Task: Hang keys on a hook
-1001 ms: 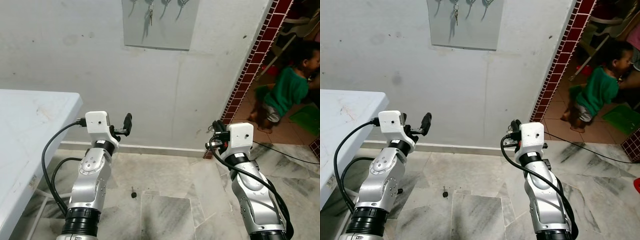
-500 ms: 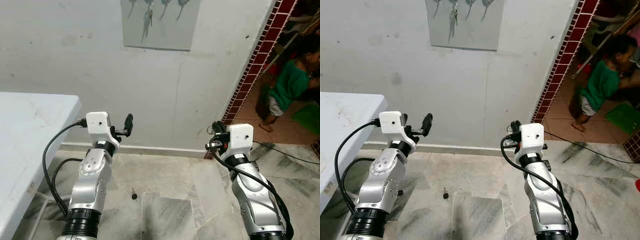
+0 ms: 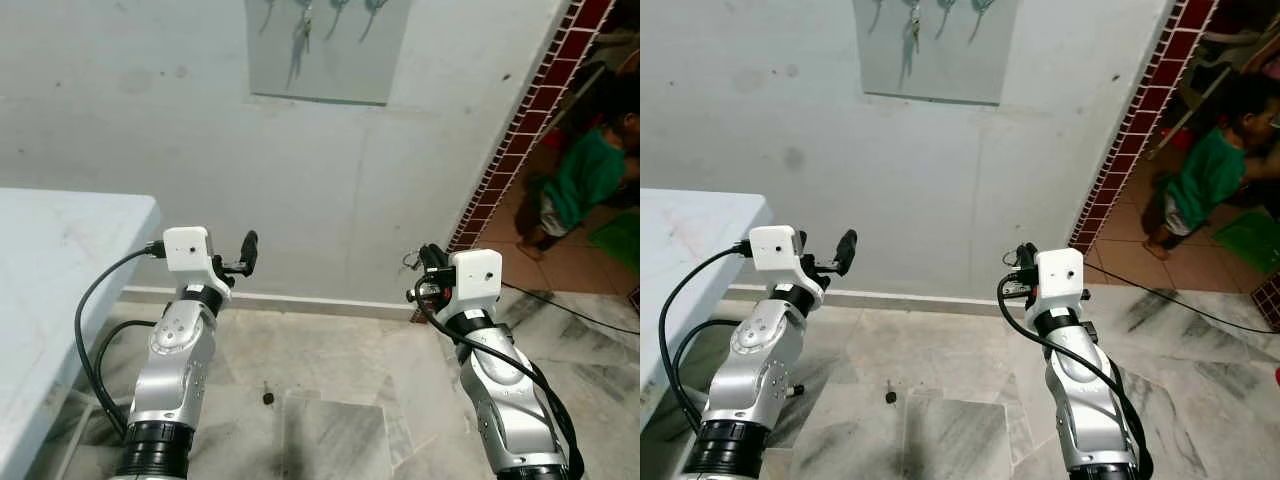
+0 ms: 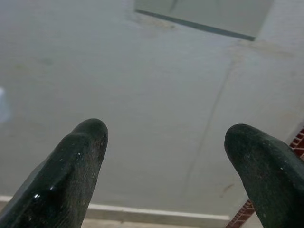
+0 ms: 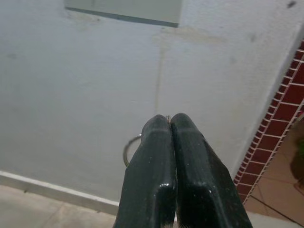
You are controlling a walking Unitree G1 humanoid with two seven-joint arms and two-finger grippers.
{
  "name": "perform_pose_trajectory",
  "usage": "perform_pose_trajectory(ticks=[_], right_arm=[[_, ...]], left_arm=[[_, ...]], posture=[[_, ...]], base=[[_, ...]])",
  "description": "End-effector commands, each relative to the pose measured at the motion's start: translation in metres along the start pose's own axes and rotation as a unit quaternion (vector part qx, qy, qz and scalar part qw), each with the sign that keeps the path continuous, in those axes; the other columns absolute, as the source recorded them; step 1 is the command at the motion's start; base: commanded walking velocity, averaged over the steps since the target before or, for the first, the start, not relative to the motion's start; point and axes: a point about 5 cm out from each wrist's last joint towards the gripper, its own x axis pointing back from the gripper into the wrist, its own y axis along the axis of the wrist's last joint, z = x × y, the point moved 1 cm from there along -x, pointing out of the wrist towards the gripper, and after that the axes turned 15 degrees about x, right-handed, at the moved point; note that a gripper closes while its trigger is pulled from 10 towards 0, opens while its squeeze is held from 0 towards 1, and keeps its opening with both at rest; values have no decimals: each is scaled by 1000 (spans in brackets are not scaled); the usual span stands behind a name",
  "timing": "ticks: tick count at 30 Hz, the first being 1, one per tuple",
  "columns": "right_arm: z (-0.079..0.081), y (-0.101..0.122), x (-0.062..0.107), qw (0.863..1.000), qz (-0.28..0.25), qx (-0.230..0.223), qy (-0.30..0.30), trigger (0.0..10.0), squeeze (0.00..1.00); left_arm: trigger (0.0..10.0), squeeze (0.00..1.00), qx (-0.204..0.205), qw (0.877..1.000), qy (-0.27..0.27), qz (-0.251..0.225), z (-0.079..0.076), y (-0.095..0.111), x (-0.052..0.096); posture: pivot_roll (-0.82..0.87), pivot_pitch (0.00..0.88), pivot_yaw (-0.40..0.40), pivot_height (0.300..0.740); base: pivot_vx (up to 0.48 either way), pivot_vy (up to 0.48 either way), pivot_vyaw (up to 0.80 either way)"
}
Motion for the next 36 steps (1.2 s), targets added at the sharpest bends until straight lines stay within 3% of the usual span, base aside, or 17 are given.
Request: perform_pose_trajectory(ticks=[1,36], right_arm=[[-3,6,0,1000,-11,1,-7,10000,0],[0,6,-1,1000,-10,-4,-5,10000,0]], left_arm=[[10000,0,-5,1000,-8,-1,-3,2,0],[10000,0,-6,1000,-3,0,-1,4,2]], posture=[[-19,47,-14,732],[-6,60,-14,732]], base=[[285,0,0],[300,0,0]])
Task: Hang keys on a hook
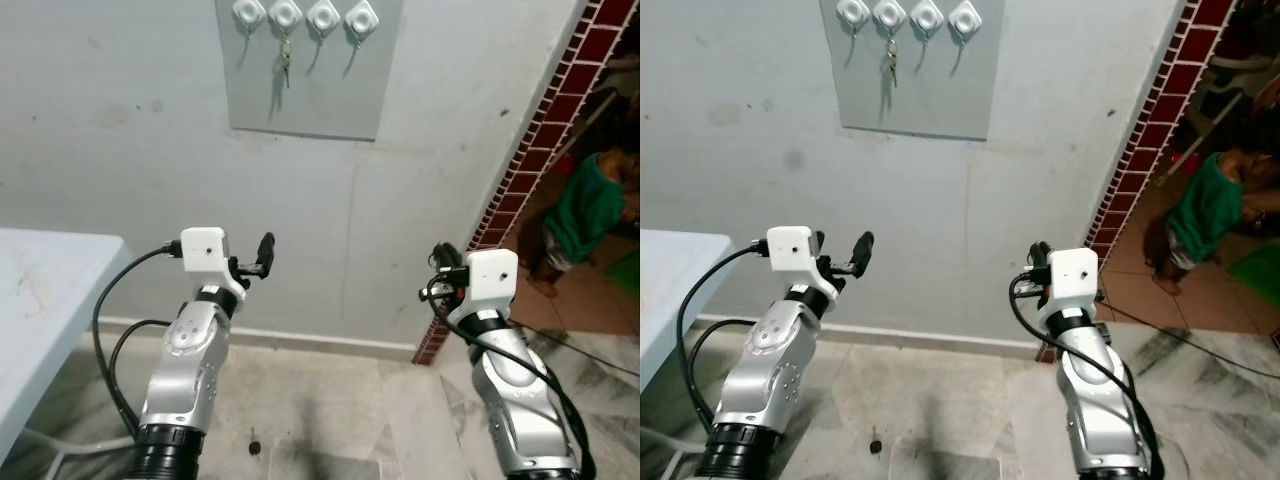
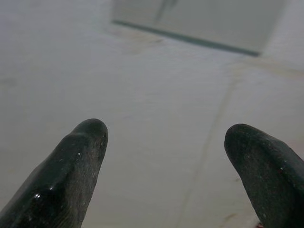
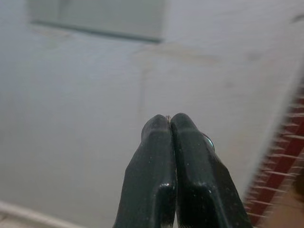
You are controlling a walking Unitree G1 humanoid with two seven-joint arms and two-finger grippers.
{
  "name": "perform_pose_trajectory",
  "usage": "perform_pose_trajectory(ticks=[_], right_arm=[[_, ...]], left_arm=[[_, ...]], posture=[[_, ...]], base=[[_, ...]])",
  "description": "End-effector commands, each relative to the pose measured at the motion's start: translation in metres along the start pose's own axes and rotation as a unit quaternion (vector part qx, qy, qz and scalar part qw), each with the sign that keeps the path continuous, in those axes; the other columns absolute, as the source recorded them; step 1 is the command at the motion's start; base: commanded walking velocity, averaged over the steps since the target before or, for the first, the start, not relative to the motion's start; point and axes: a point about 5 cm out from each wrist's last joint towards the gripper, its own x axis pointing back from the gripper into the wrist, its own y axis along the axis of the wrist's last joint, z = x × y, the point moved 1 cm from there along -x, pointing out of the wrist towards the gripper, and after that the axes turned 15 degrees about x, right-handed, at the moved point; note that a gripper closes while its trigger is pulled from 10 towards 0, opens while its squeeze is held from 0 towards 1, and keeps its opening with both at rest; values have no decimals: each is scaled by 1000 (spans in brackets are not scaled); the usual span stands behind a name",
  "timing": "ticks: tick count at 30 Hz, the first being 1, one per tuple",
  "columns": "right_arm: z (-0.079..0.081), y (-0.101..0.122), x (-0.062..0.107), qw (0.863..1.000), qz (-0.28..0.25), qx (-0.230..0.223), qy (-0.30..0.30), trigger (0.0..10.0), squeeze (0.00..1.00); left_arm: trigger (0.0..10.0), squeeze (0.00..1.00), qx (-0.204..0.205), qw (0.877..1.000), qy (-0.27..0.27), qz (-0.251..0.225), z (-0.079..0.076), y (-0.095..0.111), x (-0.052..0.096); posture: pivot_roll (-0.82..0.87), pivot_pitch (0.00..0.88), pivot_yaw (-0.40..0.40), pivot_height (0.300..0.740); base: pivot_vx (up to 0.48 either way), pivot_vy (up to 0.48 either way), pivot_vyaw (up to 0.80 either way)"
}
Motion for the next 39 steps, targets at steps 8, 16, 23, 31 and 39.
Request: perform_pose_trajectory(ticks=[8,16,23,31,39], right_arm=[[-6,1,-1,1000,0,2,-12,10000,0],[-6,1,-1,1000,0,2,-12,10000,0],[-6,1,-1,1000,1,3,-12,10000,0],[-7,1,-1,1000,1,4,-11,10000,0],[-6,1,-1,1000,2,4,-9,10000,0]], left_arm=[[10000,0,-4,1000,-2,-1,-1,2,-1],[10000,0,-3,1000,-4,-2,-2,3,-1],[10000,0,-2,1000,-3,-2,-2,2,-2],[10000,0,-1,1000,0,-4,-1,3,-2],[10000,0,1,1000,20,0,1,1,-3]], posture=[[-7,62,-11,732],[-7,64,-10,732],[-8,66,-12,732],[-8,66,-13,732],[-9,70,-13,732]], base=[[301,0,0],[306,0,0],[299,0,0],[299,0,0],[103,0,0]])
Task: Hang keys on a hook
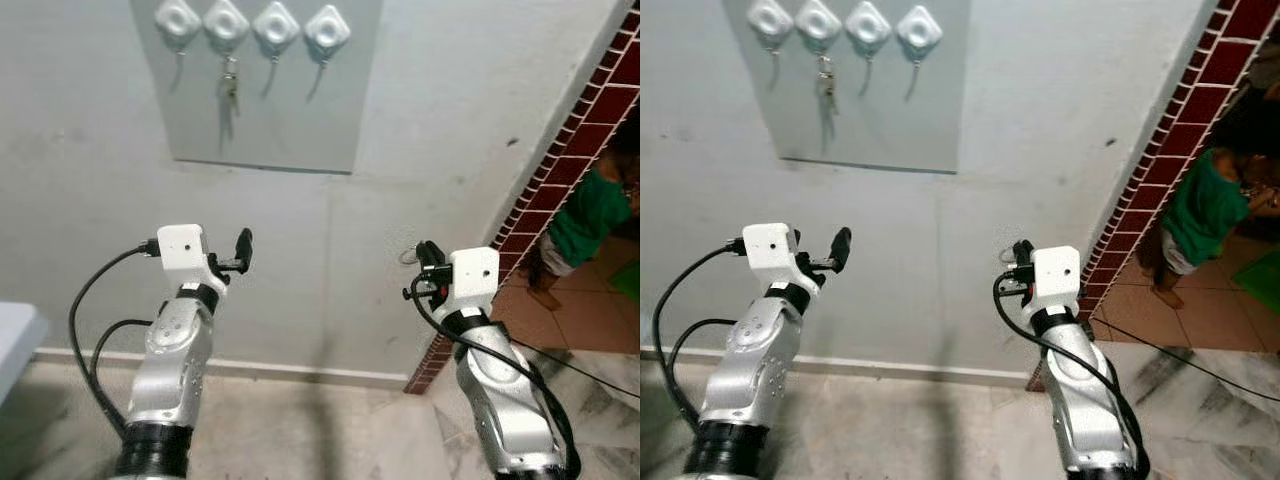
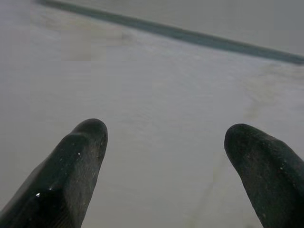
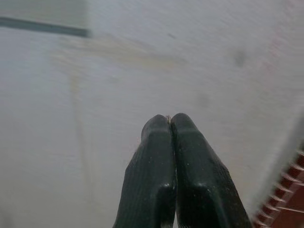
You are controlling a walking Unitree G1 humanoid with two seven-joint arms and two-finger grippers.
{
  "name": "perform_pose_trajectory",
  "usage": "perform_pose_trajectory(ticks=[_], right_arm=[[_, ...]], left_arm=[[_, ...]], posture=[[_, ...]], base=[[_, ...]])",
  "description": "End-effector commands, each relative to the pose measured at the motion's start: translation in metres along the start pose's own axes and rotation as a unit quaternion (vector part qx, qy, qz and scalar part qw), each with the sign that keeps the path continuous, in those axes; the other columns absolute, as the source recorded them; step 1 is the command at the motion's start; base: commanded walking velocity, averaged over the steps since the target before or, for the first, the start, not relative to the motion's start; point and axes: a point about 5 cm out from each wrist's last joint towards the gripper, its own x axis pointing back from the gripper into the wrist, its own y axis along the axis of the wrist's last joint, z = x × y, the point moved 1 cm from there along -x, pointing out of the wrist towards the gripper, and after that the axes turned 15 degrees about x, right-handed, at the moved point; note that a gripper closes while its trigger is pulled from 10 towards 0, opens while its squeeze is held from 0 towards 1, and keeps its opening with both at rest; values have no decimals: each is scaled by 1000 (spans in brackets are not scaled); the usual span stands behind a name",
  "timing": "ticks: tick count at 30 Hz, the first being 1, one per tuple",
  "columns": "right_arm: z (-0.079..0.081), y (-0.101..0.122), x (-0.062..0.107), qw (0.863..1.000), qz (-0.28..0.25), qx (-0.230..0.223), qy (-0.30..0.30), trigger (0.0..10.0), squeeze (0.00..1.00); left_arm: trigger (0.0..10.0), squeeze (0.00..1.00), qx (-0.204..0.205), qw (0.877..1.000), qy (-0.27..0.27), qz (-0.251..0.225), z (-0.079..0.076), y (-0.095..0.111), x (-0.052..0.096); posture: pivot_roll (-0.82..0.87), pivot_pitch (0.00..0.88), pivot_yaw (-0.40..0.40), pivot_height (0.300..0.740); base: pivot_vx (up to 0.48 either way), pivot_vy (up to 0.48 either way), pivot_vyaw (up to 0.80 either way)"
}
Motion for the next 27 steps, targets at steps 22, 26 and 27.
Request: perform_pose_trajectory(ticks=[22,26,27], right_arm=[[10,23,-25,998,-49,10,41,10000,0],[10,34,-34,997,-68,11,41,10000,0],[10,36,-36,997,-70,10,41,10000,0]], left_arm=[[10000,0,-69,992,-107,-1,-34,5,-6],[10000,0,-68,991,-118,-1,-37,6,-8],[10000,0,-69,990,-119,-1,-38,6,-9]], posture=[[-17,52,-13,732],[-20,48,-11,732],[-19,46,-11,732]], base=[[0,0,0],[0,0,0],[0,0,0]])
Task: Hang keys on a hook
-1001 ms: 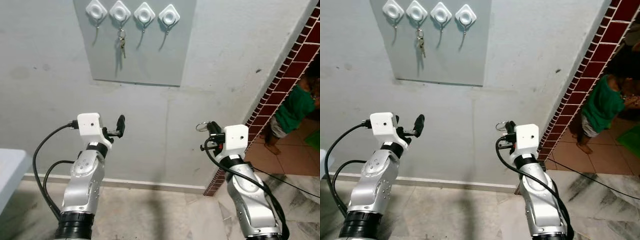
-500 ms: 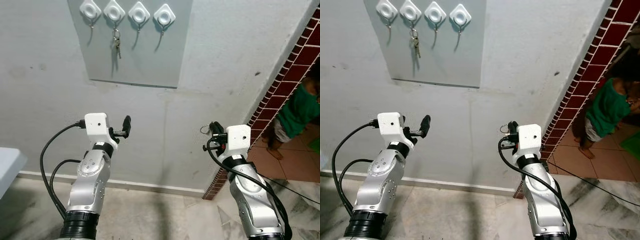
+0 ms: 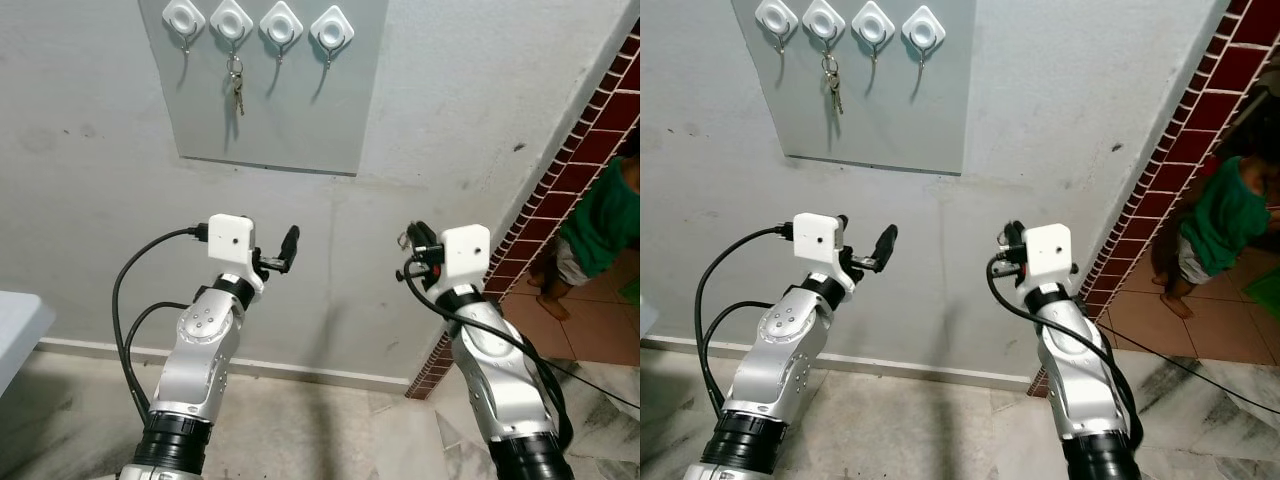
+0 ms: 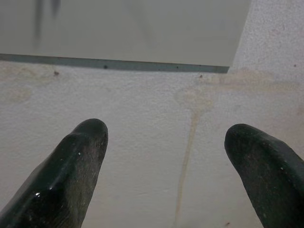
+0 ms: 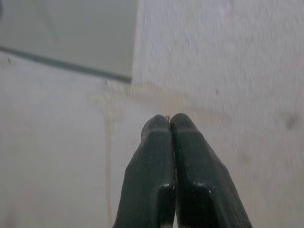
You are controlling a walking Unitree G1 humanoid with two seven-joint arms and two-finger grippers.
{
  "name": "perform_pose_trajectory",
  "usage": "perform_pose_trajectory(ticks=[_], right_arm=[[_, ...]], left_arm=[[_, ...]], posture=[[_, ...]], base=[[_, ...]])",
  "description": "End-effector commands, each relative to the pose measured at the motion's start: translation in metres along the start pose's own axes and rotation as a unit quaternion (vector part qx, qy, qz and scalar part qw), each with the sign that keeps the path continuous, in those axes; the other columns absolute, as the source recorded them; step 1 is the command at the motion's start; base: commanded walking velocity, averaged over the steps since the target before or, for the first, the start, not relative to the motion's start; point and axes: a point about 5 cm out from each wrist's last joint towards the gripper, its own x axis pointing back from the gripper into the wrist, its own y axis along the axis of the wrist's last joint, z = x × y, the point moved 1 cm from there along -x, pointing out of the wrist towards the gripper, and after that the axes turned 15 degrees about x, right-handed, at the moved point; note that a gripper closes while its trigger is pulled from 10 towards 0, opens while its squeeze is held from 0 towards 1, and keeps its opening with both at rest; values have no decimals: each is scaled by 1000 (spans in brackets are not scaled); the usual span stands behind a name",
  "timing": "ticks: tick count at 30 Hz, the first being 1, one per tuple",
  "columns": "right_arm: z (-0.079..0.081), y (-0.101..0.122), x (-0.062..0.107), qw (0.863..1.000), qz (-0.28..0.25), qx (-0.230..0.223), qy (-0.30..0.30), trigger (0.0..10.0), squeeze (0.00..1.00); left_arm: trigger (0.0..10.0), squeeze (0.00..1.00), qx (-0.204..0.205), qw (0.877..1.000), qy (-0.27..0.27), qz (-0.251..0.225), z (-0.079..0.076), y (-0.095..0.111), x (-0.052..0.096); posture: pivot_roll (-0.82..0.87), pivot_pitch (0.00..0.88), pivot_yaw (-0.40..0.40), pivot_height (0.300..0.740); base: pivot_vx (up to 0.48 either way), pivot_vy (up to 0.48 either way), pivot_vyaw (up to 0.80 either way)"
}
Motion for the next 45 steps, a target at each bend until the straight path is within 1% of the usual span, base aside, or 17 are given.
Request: perform_pose_trajectory(ticks=[1,8,13,14,16,18,20,21,22,24,25,27,34,36,37,39,45], right_arm=[[-1,4,-4,1000,-10,3,2,10000,0],[-1,19,-20,999,-38,3,4,10000,0],[-1,20,-19,999,-44,8,7,10000,0],[-2,14,-12,999,-36,9,4,10000,0],[-2,12,-9,999,-33,8,2,10000,0],[-5,0,5,1000,-17,7,-10,10000,0],[-6,-2,8,1000,-13,7,-13,10000,0],[-7,-9,17,1000,-1,4,-22,10000,0],[-8,-12,21,1000,5,3,-26,10000,0],[-9,-15,30,999,12,4,-33,10000,0],[-9,-15,30,999,12,4,-33,10000,0],[-11,-14,38,999,13,-4,-44,10000,0],[-9,-5,50,999,1,-19,-51,10000,0],[-8,-3,53,998,-3,-27,-51,10000,0],[-6,-2,58,998,-2,-30,-52,10000,0],[-5,-4,60,998,3,-31,-52,10000,0],[-4,-3,58,998,9,-33,-51,10000,0]], left_arm=[[10000,0,-9,1000,-10,0,-3,2,-3],[10000,0,-12,1000,-19,-6,-5,7,-10],[10000,0,-2,1000,-9,-11,-2,7,-8],[10000,0,3,1000,0,-11,1,5,-4],[10000,0,4,1000,4,-11,3,5,-3],[10000,0,19,999,27,-20,10,3,5],[10000,0,21,999,33,-22,12,2,7],[10000,0,36,998,43,-25,16,0,13],[10000,0,46,998,47,-26,17,-1,16],[10000,0,58,996,61,-26,21,-4,22],[10000,0,58,996,61,-26,21,-4,22],[10000,0,72,994,69,-31,23,-6,30],[10000,0,105,991,74,-42,24,-7,45],[10000,0,115,989,80,-40,26,-9,49],[10000,0,125,987,90,-36,29,-12,55],[10000,0,124,987,94,-33,32,-13,59],[10000,0,130,986,101,-35,35,-9,57]], posture=[[-19,45,-12,732],[-25,33,-14,732],[-24,36,-17,732],[-22,39,-21,732],[-22,39,-21,732],[-25,42,-20,732],[-25,42,-20,732],[-29,44,-18,732],[-31,45,-15,732],[-34,45,-13,732],[-34,45,-13,732],[-39,46,-10,732],[-39,48,-8,732],[-37,49,-9,732],[-34,49,-10,732],[-33,48,-11,732],[-33,49,-10,732]], base=[[0,0,0],[0,0,0],[0,0,0],[0,0,0],[0,0,0],[0,0,0],[0,0,0],[0,0,0],[0,0,0],[0,0,0],[0,0,0],[0,0,0],[0,0,0],[0,0,0],[0,0,0],[0,0,0],[0,0,0]])
